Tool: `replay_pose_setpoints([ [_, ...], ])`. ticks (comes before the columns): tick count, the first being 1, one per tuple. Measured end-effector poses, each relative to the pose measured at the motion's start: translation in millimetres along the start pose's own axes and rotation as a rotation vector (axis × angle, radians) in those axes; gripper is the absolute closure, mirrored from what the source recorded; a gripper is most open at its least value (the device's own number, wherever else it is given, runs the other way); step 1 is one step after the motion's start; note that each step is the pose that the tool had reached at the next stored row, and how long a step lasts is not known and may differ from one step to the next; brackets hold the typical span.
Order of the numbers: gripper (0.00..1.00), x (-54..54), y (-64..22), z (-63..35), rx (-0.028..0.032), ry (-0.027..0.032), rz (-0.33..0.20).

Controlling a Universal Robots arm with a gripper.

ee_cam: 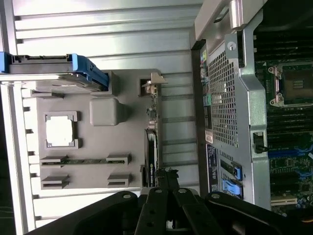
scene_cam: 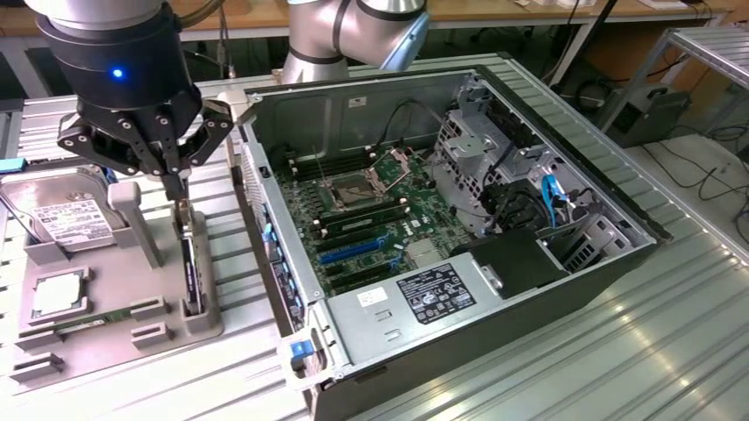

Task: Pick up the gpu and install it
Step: 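Reach for the gpu, then pick up the gpu and move the gpu toward the slot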

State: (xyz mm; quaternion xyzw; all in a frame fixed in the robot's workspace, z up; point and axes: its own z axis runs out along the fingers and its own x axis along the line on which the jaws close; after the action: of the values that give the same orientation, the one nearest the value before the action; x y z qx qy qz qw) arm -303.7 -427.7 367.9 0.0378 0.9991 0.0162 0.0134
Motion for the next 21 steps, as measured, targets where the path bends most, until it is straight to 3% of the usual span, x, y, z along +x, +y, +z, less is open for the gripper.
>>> replay_pose_setpoints([
  [15,0.89,0.0,0.0,0.0,0.0001,0.0000,0.000],
  [20,0.64,3.2,-0.3,3.5,0.0014,-0.0027,0.001],
  [21,0.64,4.4,-0.5,5.4,0.0018,-0.0026,0.004],
])
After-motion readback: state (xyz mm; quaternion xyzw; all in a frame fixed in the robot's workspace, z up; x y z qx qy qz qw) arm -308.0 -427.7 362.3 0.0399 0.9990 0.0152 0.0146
